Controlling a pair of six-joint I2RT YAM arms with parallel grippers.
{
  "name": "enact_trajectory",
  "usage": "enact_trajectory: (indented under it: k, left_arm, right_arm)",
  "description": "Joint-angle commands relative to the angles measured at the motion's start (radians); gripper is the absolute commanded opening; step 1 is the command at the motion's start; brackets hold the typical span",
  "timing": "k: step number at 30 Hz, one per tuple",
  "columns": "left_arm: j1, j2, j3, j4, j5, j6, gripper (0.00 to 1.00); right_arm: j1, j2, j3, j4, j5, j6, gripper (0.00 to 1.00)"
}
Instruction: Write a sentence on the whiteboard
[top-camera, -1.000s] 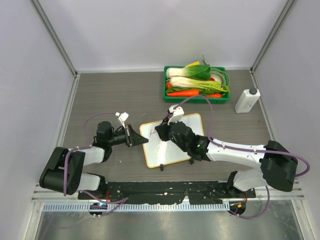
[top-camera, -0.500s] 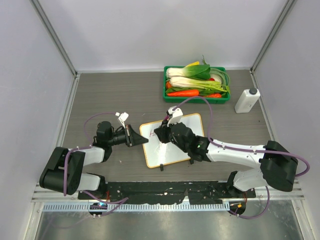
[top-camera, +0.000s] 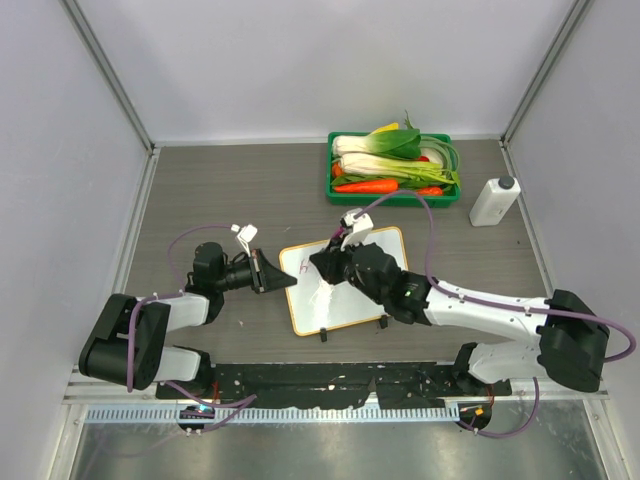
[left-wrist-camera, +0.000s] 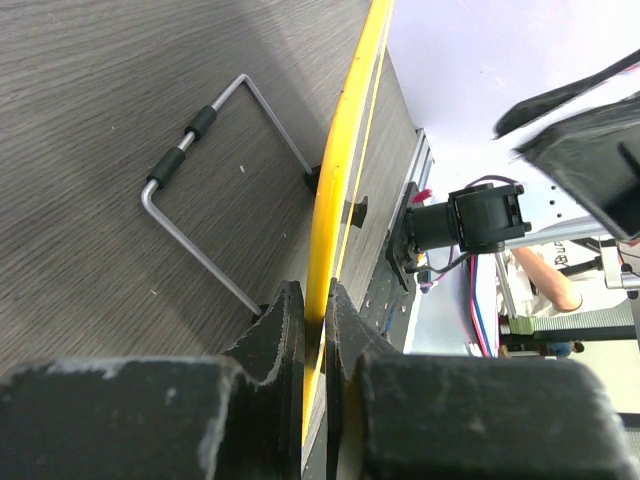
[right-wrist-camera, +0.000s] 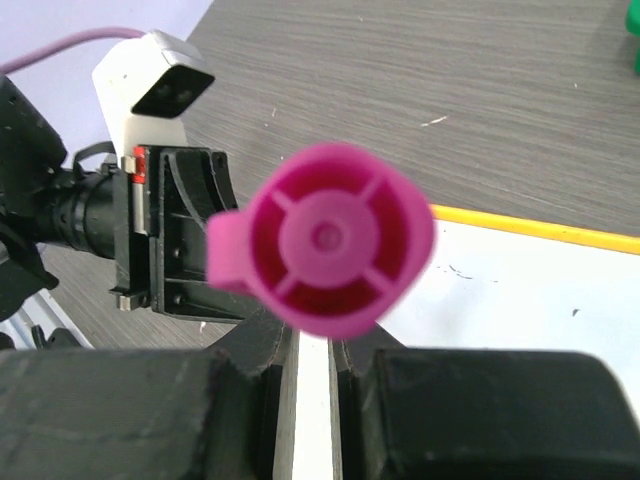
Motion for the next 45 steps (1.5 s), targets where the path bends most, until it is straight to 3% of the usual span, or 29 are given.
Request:
enact_trajectory:
  k: [1,17,31,45]
  left_arm:
    - [-0.001,0.017,0.010,-0.046,-0.065,0.025,0.00]
    - [0.000,0.013,0.010,-0.047,-0.064,0.027,0.00]
    - [0.000,0.014,0.010,-0.047,-0.067,0.028,0.00]
    - [0.000,0.017,0.012,-0.047,-0.067,0.028,0.00]
  right_arm:
    - [-0.002,-0.054,-0.011,0.039,0.031,-0.022,0.01]
    - [-0.030,0.040,0.006,0.027,0.077,-0.008,0.01]
    - [-0.033,0.032,-0.025,-0.007,0.033,0.001,0.01]
    - [-0.033,0.009,-0.040,-0.035,0.115,0.007,0.01]
